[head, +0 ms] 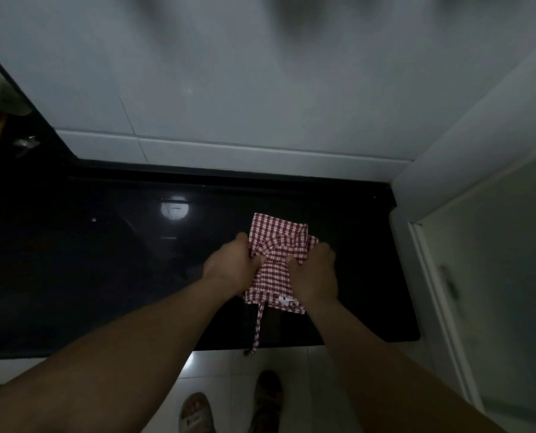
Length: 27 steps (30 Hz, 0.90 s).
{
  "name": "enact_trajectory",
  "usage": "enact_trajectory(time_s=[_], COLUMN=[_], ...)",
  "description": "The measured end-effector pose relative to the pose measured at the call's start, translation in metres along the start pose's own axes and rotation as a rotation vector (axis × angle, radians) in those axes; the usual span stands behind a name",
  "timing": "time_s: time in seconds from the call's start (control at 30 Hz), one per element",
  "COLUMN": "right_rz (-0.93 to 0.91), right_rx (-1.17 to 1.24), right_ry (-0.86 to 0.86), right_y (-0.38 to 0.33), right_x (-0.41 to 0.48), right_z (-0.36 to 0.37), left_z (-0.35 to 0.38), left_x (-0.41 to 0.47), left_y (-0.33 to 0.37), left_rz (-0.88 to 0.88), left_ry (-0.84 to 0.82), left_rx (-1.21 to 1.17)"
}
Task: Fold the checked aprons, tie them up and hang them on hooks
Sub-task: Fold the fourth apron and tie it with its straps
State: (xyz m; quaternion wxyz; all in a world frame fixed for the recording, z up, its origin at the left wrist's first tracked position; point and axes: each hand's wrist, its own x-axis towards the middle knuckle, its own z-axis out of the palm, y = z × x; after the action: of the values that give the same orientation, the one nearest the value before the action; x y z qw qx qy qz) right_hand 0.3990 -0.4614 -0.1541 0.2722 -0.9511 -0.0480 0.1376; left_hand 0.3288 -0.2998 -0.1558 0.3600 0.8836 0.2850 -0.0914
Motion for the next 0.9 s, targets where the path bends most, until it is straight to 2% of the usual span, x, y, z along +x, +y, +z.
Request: enact_trajectory(time_s=[0.03,0.1,0.17,0.23,0.3,0.37,0.43,0.47,0.63,0.73,0.77,0.9], right_rz=[-0.088,-0.392,-0.637,-0.716,-0.699,-0.714,-0.736,-0.730,-0.491,-0.510,-0.505,-0.296], right_rx=[-0.145,-0.300,-0.332,-0.444,-0.512,-0.536,-0.527,-0.492,-0.038,-0.132,-0.135,-0.089], right_ry=[0.100,0.215,0.072,-0.100,-0.142,-0.161,-0.171,-0.169,-0.206,0.037,0.063,-0.215], right_y=[-0.004,-0.014,-0.021,-0.017,-0.005,0.001,0.004,0.003,-0.007,-0.009,-0.007,0.012], right_x=[-0.001,0.001,0.009,0.011,0.012,0.013,0.012,0.013,0.012,-0.022,-0.041,-0.108], right_z=[-0.003,-0.006,-0.002,0.010,0.019,0.024,0.025,0.026,0.012,-0.012,-0.020,-0.018], left_z=[0.000,-0.006,-0.012,-0.012,-0.008,0.002,0.015,0.020,0.024,0.022,0.021,0.020], left_x=[0.001,0.004,0.005,0.002,-0.004,-0.007,-0.009,-0.007,-0.006,-0.017,-0.022,-0.036], left_y=[-0.002,-0.008,-0.013,-0.015,-0.011,-0.015,-0.027,-0.034,-0.038,-0.033,-0.031,-0.020], left_rz=[0.032,0.090,0.153,0.309,0.507,0.634,0.576,0.528,0.500,0.463,0.441,0.354], left_ry=[0.003,-0.032,-0.006,0.197,0.322,0.182,0.008,-0.018,-0.017,-0.046,-0.042,-0.003], left_rx=[-0.003,-0.011,0.050,0.204,0.252,0.251,0.307,0.353,0.450,0.429,0.420,0.411])
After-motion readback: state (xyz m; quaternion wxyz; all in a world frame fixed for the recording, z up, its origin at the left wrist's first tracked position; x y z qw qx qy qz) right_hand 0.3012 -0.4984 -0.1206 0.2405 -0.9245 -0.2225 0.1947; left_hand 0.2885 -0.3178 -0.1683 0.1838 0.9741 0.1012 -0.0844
